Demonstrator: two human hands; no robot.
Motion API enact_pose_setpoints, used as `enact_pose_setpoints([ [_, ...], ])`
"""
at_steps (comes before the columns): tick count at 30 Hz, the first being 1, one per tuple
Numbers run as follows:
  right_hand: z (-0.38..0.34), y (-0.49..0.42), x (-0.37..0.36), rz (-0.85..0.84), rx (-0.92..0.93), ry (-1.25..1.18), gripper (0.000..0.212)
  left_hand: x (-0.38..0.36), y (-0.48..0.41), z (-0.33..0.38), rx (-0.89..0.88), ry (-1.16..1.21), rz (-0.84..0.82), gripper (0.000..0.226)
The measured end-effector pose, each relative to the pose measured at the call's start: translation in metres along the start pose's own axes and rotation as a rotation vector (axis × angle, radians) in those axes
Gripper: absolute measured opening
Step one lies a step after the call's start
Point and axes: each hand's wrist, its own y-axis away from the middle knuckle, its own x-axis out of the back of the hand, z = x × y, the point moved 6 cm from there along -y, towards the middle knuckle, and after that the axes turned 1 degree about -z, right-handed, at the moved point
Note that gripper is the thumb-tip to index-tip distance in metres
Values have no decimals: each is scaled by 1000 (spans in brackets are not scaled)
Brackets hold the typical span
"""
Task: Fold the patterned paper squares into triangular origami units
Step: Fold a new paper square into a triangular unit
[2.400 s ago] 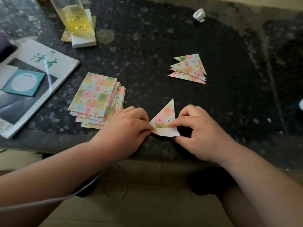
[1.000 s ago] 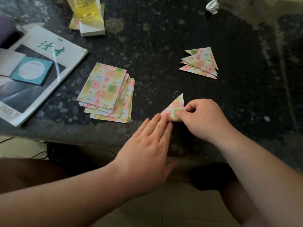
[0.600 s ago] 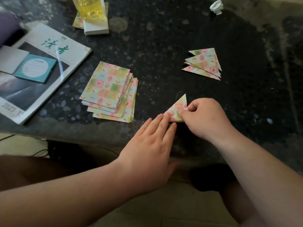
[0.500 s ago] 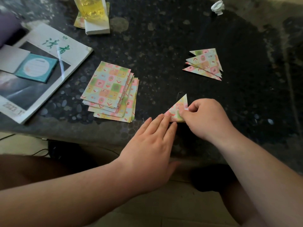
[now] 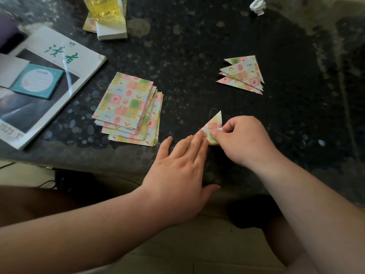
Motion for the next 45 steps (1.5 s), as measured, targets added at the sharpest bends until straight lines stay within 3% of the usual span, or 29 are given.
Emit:
enact_pose_setpoints([
  [8, 1, 0, 2, -20, -8, -17, 38, 1, 0, 3, -7, -21, 3, 95],
  [14, 2, -2, 7, -74, -19, -19, 25, 1, 0, 5, -5, -9, 10, 96],
  [37, 0, -4, 14, -128, -19, 14, 28, -3, -1, 7, 1, -79, 29, 94],
  [45, 2, -7, 22, -220, 31, -4, 18, -1, -2, 9, 0, -91, 31, 95],
])
